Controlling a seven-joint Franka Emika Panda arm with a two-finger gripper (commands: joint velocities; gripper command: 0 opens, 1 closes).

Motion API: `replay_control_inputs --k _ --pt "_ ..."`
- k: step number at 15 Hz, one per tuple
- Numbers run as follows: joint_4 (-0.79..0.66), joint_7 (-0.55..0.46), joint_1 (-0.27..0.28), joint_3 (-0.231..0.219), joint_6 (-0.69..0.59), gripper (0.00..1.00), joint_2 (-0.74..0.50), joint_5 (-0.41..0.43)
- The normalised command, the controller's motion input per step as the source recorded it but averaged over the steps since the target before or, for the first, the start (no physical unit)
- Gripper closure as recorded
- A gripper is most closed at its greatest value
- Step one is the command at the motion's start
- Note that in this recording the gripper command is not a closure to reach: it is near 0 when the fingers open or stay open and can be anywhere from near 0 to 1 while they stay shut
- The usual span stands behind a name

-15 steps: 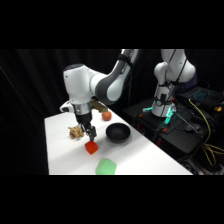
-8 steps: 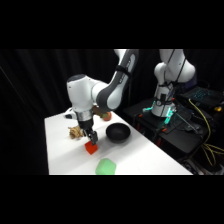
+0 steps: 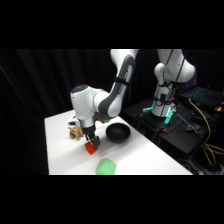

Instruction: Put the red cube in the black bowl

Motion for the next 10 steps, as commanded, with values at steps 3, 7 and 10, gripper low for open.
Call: replay_control_inputs --k 3,7,10 --pt "0.08 -0.15 -0.084 0.066 0.14 0.00 0.13 -0.012" --pt "0.08 -0.10 -0.066 0.044 0.15 1.00 0.09 -0.029" --pt "0.03 -0.03 -0.018 -0.011 0.15 1.00 -0.03 -0.080"
